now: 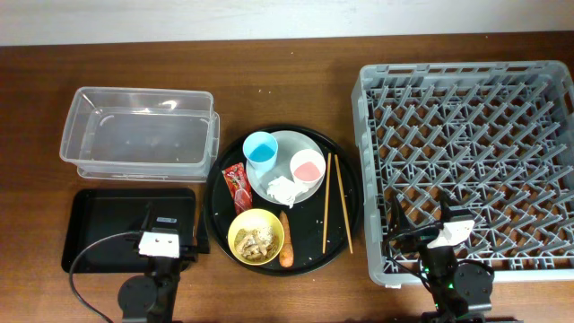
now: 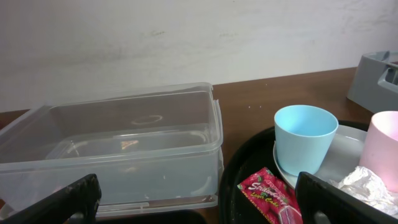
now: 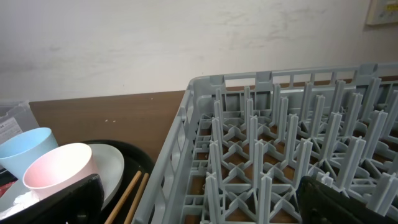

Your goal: Sort waste into correct bins and load items into the dishwasher rack

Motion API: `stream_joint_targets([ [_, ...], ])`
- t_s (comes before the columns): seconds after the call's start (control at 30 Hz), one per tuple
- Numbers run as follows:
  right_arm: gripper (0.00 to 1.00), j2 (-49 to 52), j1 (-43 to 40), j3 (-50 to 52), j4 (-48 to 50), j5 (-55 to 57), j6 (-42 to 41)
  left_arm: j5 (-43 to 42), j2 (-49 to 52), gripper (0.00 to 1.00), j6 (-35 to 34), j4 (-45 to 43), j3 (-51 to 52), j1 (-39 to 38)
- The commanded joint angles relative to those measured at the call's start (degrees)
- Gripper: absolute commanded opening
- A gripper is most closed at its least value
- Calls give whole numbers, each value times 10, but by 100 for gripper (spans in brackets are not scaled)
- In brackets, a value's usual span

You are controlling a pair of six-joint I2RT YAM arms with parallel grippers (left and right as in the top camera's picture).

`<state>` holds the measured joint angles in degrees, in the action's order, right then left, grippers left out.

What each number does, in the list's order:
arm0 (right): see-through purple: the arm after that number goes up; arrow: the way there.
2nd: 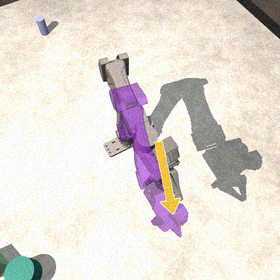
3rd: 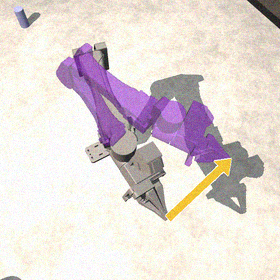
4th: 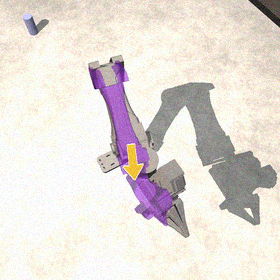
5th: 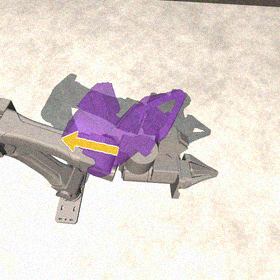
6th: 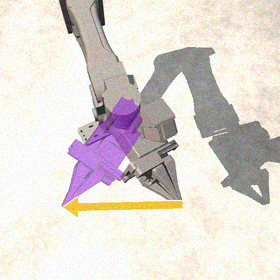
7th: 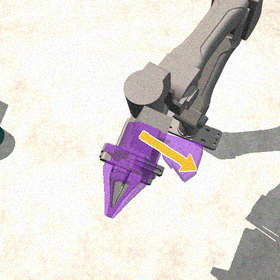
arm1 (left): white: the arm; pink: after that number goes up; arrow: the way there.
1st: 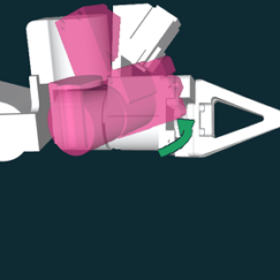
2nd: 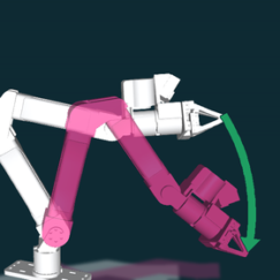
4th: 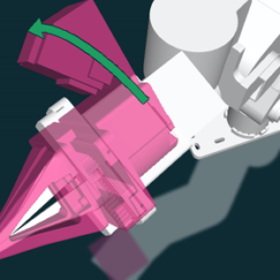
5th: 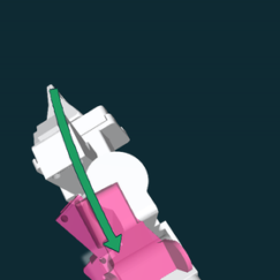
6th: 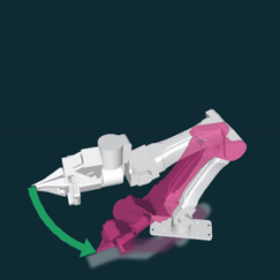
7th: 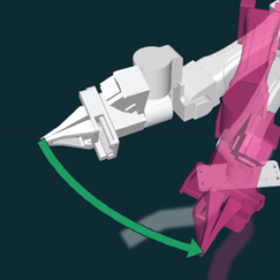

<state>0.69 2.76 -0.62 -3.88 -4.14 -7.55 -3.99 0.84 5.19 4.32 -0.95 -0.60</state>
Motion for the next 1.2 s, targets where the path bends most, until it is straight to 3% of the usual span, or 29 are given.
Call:
stream_joint_targets([
  [0.0, 98, -2, -2, 3, -3, 3, -2, 6, -5, 99, 11, 0, 4, -12],
  [0.67, 98, -2, -2, 3, -3, 3, -2, 6, -5, 99, 11, 0, 4, -12],
  [0.77, 98, -2, -2, 3, -3, 3, -2, 68, -5, 99, 24, -34, 4, -11],
  [0.83, 98, -2, -2, 3, -3, 3, -2, 68, -5, 99, 24, 0, 4, -11],
  [0.9, 98, -2, -2, 3, -3, 3, -2, 68, -4, 99, 24, -29, 4, -11],
  [0.97, 98, -2, -2, 3, -3, 3, -2, 23, -4, 99, 2, -21, 4, -11],
  [1.0, 98, -2, -2, 3, -3, 3, -2, -52, -3, 99, 0, -5, 4, -11],
  [1.07, 98, -2, -2, 3, -3, 3, -2, -117, -2, 99, 0, -10, 4, -11],
  [1.1, 98, -2, -2, 3, -3, 3, -2, -133, -2, 99, 0, -35, 4, -11],
  [1.17, 98, -2, -2, 3, -3, 3, -2, -249, -2, 99, 0, -73, 1, -11],
])
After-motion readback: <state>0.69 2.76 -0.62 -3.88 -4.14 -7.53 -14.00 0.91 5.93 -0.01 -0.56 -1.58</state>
